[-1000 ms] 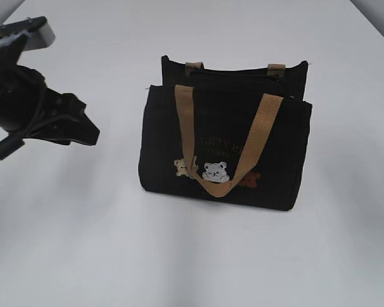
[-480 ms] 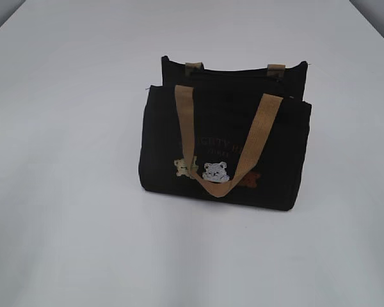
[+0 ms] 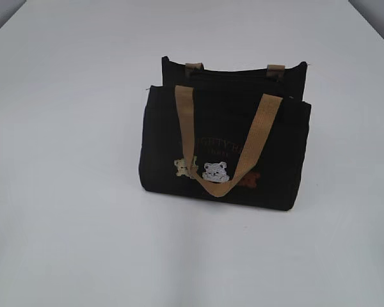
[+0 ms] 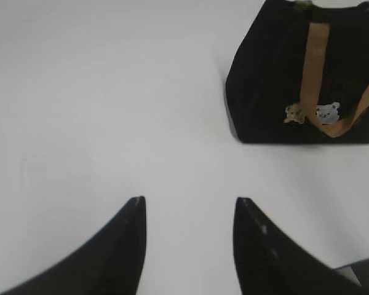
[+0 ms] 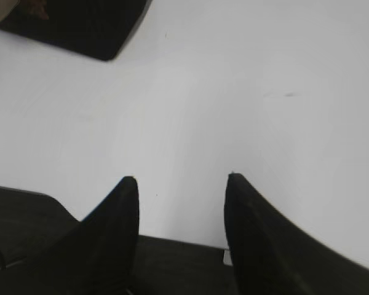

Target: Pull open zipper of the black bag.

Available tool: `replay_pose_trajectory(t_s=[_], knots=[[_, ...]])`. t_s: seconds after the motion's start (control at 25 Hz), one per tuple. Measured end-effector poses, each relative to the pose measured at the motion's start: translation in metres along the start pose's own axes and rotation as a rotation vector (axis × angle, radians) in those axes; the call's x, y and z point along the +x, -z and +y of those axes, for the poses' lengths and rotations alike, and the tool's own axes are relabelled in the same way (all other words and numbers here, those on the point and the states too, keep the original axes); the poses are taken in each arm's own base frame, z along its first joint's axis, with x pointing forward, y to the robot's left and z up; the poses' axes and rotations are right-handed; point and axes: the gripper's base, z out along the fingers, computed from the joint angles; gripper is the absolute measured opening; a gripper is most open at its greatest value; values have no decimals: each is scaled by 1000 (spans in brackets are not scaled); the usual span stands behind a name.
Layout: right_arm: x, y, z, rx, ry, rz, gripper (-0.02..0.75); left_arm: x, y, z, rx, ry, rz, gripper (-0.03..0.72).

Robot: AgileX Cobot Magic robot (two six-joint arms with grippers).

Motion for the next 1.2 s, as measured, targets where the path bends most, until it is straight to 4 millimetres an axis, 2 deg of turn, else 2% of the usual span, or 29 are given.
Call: replay_pose_trajectory(t_s=[0.12,0.24,1.0,1.08,1.2], knots=[[8,11,2,9,10,-93,346,16,7,1,-8,-23,5,350],[14,18,4,15,16,-154,344,23,12,1,-15,-33,-17,350],[15,20,4,17,17,-167,338,24,13,1,-18,-36,-20,332],[15,20,4,17,17,-167,338,24,13,1,-51,-20,-19,326],[15,20,4,16,16,-167,338,24,12,0,-190,47,-18,315]])
